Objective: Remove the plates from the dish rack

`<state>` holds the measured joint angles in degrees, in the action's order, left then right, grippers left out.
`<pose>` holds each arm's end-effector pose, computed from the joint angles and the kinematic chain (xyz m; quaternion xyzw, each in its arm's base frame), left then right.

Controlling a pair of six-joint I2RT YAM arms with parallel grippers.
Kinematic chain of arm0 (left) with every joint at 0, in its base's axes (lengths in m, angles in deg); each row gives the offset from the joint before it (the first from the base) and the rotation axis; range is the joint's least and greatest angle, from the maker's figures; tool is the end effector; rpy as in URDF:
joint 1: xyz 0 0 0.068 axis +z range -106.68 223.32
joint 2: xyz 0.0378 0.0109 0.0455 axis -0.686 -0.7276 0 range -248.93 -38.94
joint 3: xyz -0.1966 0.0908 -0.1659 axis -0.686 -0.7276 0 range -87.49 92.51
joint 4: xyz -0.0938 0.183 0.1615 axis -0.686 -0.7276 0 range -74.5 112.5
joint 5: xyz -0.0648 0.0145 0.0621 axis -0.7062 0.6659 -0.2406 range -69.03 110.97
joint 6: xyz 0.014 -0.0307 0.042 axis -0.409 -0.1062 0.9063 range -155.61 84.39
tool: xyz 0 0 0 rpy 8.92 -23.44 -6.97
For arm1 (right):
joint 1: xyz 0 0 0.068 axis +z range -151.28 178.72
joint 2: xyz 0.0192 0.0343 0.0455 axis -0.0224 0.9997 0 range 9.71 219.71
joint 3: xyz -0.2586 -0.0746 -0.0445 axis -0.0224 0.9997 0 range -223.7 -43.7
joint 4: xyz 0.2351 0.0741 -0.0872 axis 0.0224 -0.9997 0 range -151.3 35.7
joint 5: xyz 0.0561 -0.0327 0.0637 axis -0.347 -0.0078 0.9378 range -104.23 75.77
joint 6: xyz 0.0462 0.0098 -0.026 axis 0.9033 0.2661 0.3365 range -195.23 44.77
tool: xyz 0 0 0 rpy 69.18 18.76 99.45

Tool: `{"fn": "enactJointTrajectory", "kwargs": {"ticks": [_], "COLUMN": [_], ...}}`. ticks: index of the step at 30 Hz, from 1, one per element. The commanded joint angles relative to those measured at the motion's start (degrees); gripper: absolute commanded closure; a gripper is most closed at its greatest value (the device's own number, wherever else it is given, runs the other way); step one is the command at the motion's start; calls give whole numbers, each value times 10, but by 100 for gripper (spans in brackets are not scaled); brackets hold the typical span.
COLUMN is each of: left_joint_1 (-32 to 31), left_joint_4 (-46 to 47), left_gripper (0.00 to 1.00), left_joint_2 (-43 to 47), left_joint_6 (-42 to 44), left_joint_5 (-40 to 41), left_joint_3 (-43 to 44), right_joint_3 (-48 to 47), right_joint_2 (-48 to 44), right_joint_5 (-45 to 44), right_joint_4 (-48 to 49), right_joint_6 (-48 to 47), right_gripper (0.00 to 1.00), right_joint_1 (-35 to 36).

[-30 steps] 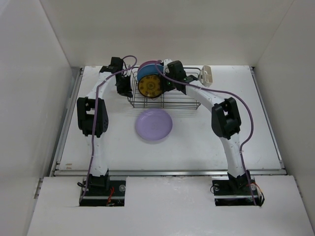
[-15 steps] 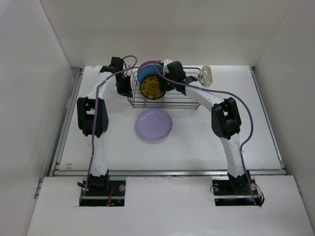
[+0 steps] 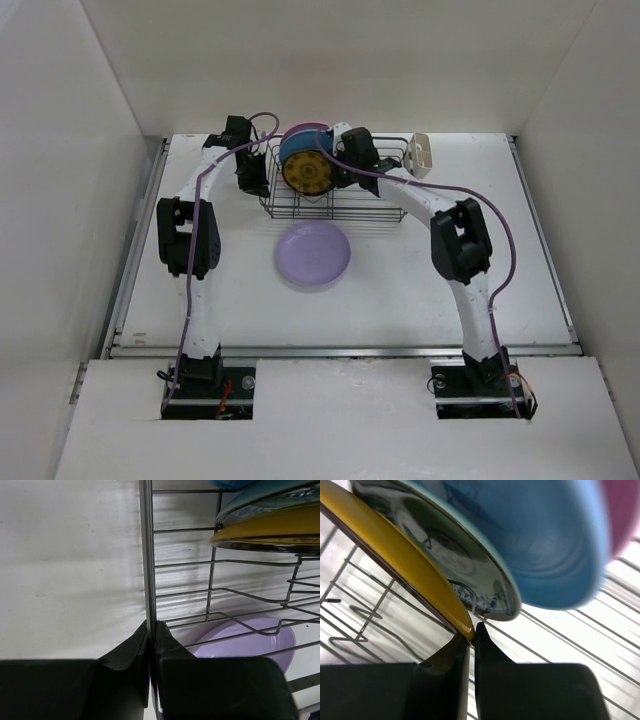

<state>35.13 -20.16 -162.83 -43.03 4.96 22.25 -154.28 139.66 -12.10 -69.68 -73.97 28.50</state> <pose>0.4725 -0.0779 0.2404 0.0461 0.9488 -0.1706 0.2620 0.4599 0.2647 0.2288 -0.2266 0.8564 0.1400 0.4423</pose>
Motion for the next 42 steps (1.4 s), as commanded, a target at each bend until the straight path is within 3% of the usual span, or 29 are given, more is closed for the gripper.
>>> {"fn": "enactJointTrajectory", "kwargs": {"ticks": [1,10,13,18,26,31,36,39,42], "left_joint_1": [-14,-14,-14,-14,-14,-19,-24,-30,-35], "left_joint_4": [-19,-14,-14,-20,16,16,21,34,56], "left_gripper": [100,100,100,100,87,82,71,70,61], "left_joint_2": [-12,-12,-12,-5,42,42,56,82,116], "left_joint_6": [-3,-8,-8,4,34,34,39,52,66], "left_joint_5": [-22,-22,-22,-16,-16,-16,-5,20,40], "left_joint_3": [1,1,7,17,-1,-1,-1,-12,-22], "right_joint_3": [4,111,152,250,536,632,644,644,639], "right_joint_2": [-89,-240,-288,-385,-548,-564,-520,-473,-450], "right_joint_5": [-44,-26,-12,66,218,227,195,173,152], "right_joint_4": [81,95,52,-92,-222,-228,-228,-228,-222], "right_joint_6": [-4,-4,-4,74,179,218,240,254,254], "right_gripper": [100,100,100,100,100,100,100,91,81], "right_joint_1": [-5,-5,-5,-28,-145,-156,-182,-188,-188]}}
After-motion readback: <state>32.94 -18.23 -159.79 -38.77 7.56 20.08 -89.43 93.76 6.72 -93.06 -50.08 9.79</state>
